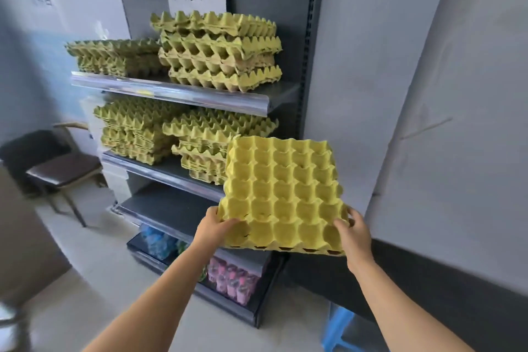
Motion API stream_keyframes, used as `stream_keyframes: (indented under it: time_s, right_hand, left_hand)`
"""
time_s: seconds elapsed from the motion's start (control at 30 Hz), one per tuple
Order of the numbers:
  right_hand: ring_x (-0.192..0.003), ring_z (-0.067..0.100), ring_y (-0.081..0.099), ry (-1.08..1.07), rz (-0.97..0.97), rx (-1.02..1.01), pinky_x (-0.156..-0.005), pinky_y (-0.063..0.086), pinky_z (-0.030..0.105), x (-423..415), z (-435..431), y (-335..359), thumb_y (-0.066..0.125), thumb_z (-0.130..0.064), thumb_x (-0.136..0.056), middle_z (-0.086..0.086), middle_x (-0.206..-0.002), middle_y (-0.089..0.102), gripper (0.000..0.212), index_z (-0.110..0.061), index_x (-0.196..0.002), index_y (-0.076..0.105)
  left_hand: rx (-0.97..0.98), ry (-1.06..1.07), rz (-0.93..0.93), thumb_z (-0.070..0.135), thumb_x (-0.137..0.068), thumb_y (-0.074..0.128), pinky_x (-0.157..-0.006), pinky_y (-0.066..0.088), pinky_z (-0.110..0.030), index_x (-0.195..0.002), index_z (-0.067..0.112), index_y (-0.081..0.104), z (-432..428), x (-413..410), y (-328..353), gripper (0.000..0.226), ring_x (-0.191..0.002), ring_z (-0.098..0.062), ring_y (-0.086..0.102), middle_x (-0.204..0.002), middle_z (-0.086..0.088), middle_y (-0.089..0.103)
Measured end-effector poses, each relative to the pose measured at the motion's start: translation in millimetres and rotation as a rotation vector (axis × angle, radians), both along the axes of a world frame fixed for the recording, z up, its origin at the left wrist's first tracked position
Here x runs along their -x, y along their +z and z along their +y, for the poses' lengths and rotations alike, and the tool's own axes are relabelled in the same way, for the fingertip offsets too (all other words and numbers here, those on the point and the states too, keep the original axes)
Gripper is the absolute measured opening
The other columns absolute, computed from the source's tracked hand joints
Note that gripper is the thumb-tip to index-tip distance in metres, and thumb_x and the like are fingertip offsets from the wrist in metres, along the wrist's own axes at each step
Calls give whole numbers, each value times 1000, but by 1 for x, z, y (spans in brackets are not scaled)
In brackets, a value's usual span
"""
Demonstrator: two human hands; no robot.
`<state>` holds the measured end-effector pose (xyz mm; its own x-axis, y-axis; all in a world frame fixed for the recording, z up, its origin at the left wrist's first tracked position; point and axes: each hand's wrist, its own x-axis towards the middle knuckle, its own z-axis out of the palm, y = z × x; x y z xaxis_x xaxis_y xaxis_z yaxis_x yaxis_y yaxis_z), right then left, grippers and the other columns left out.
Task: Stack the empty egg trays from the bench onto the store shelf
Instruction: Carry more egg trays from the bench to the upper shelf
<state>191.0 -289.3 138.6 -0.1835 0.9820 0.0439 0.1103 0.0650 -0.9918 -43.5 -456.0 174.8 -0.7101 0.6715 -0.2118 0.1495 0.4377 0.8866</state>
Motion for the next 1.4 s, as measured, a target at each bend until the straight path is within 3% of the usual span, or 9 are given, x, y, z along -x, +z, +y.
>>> stream_keyframes:
  time_s: [0.1,0.3,0.47,0.7,0.93,1.07,1.23,1.33,1.4]
  right_hand:
    - [-101,14,55,54,-20,-5,-83,46,34,52,-35,-6,58,-17,-85,-9,-110,56,37,-26,-121,52]
    - [-115,19,51,237,-95,-84,-95,43,36,160,-87,5,60,-20,-88,1,-129,53,52,-18,-137,43]
    - [-136,20,33,407,-142,-219,-103,30,30,255,-110,18,56,-24,-92,5,-149,35,61,-15,-146,29]
    - [-137,20,32,496,-106,-460,-103,24,25,390,-104,52,56,-27,-93,9,-149,35,62,-11,-146,28]
    - [-130,10,35,514,19,-512,-103,29,25,489,-71,105,57,-30,-92,6,-146,39,64,-15,-147,27]
    - [-131,13,39,612,82,-538,-111,32,35,538,-62,131,54,-35,-85,1,-142,43,68,-22,-146,29]
    - [-139,14,26,547,96,-611,-114,23,37,610,-47,159,51,-48,-84,0,-153,30,73,-25,-148,24]
    - [-137,14,31,412,213,-599,-113,26,38,657,-41,179,58,-41,-89,0,-150,35,63,-26,-145,31]
    - [-131,11,37,312,301,-518,-109,31,35,687,-35,198,61,-34,-90,-2,-145,42,58,-24,-142,36]
  left_hand:
    - [11,69,-29,44,-63,62,-84,49,-38,-125,14,39,-45,40,-4,73,-99,-25,55,-111,-7,54]
    - [-35,265,-41,21,-86,59,-94,46,-45,-130,8,38,-118,123,-7,50,-106,-31,53,-118,-16,53]
    - [-128,379,-15,25,-82,56,-89,49,-42,-120,11,49,-161,190,-5,40,-99,-27,58,-110,-11,60]
    - [-216,576,29,16,-86,50,-87,50,-44,-115,13,49,-164,294,15,29,-96,-29,58,-106,-14,61]
    - [-386,583,147,13,-84,51,-92,48,-47,-115,22,51,-131,386,64,33,-99,-28,59,-105,-8,62]
    - [-450,576,200,12,-85,49,-94,46,-50,-116,21,52,-115,450,84,32,-100,-29,58,-105,-8,62]
    - [-551,514,258,21,-83,54,-89,48,-42,-116,23,54,-90,546,117,33,-101,-26,59,-104,-4,63]
    - [-682,378,265,39,-64,61,-80,49,-31,-114,31,49,-76,596,144,52,-92,-13,62,-94,10,65]
    - [-734,265,309,52,-55,63,-82,48,-29,-121,37,44,-66,634,165,70,-95,-8,62,-102,11,62]
